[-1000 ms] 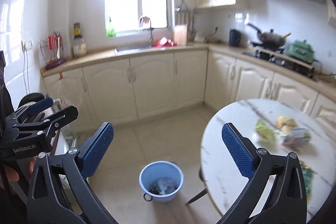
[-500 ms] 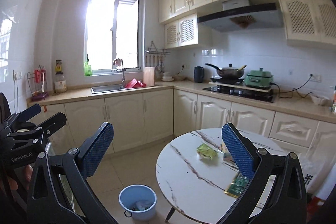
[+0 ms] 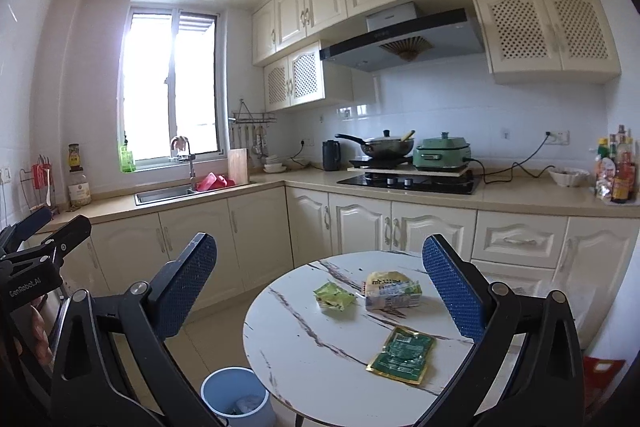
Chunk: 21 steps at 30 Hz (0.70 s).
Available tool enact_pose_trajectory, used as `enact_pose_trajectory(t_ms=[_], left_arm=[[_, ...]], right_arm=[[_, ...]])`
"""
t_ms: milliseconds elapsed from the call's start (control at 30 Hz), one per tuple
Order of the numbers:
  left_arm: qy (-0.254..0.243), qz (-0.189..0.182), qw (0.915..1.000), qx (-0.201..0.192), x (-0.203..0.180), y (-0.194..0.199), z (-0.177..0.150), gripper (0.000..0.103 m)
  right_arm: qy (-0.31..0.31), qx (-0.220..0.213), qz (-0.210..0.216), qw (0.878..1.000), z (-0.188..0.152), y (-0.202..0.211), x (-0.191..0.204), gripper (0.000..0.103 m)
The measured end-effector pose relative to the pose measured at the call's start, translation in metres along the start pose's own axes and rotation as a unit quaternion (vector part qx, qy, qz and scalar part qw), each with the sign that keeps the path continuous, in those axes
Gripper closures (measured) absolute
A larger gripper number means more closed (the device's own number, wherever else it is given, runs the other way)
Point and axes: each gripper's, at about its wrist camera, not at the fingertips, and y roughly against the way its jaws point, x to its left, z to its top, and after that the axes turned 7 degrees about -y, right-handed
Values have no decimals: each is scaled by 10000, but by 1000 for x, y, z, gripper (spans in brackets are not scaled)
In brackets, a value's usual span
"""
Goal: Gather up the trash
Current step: 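Bring both tools back to the table toward the milk carton and green packet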
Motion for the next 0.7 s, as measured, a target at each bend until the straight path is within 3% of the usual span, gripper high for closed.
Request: enact_pose_trajectory(t_ms=[167,367,500,700], left_arm=[[-16,-226,9990,382,-7,-54,11,1],[-221,-626,9924,1040,-29,-133,10,1],[-448,-924,9821,1582,-47,-196,5,1],[-534,-1590,9560,2407,-77,-316,12,1]], right_arm=[[-167,287,-496,9982,-8,-24,-47,0],[-473,987,-891,9900,-39,-72,-99,0],[-531,1432,-968,9835,-62,-110,-122,0],[-538,2061,-1026,9717,-92,-167,-142,0]])
